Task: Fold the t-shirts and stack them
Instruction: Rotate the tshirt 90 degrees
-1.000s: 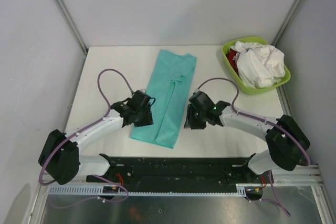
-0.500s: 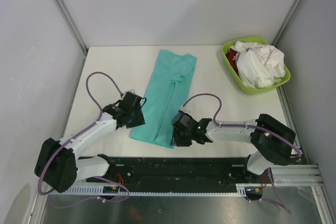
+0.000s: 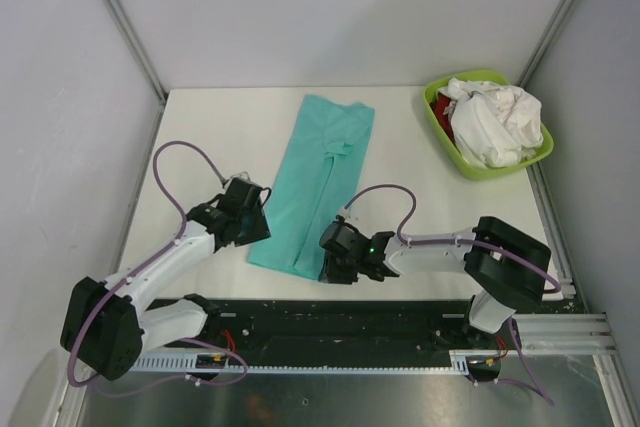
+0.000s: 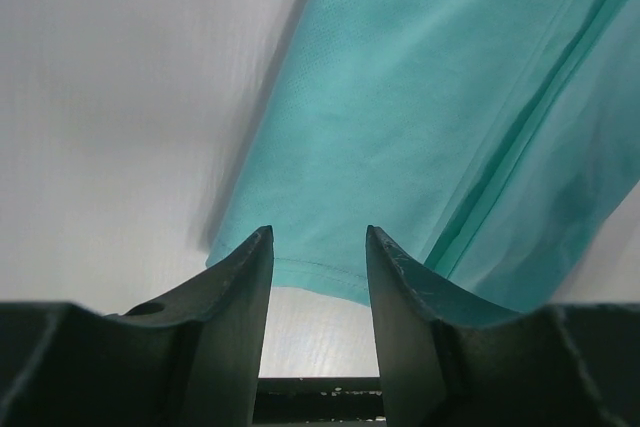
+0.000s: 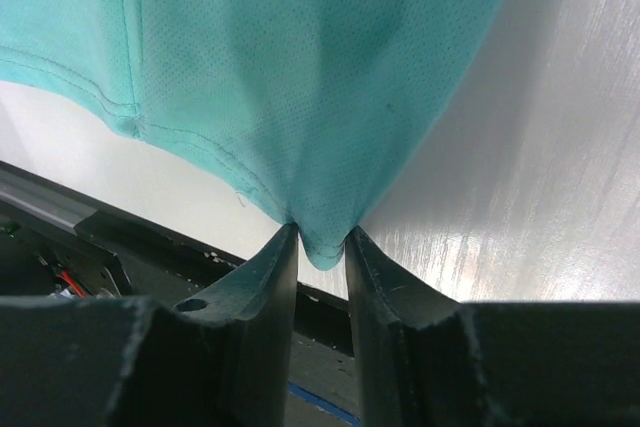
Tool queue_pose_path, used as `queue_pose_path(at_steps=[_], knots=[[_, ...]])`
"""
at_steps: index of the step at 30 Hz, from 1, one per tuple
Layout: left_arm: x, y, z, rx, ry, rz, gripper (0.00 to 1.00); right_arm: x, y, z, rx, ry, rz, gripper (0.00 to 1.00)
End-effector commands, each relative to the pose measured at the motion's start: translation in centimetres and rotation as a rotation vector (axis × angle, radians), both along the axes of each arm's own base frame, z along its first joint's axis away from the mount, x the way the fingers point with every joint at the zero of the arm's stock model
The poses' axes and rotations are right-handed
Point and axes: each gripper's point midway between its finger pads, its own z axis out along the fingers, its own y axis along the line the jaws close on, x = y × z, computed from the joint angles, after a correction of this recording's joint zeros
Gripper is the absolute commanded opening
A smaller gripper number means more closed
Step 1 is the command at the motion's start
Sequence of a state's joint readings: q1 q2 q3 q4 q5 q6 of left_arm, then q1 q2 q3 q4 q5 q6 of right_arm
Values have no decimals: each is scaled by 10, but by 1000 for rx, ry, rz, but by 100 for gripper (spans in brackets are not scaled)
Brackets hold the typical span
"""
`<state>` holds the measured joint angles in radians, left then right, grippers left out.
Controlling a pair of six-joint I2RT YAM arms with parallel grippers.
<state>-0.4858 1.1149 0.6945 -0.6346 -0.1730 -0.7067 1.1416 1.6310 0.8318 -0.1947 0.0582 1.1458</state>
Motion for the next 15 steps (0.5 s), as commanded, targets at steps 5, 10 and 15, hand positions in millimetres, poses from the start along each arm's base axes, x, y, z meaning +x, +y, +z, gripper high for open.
queue_pose_path(at_steps=[5,10,15], knots=[[7,-1,5,7,-20,-33,48,4,-15,-23,-95,-4,-30,16],[6,-9,6,-20,-18,-71,48,6,-41,-27,-193,-16,-41,2],[2,-19,5,-49,-4,-120,48,13,-70,-18,-266,-52,-66,1]])
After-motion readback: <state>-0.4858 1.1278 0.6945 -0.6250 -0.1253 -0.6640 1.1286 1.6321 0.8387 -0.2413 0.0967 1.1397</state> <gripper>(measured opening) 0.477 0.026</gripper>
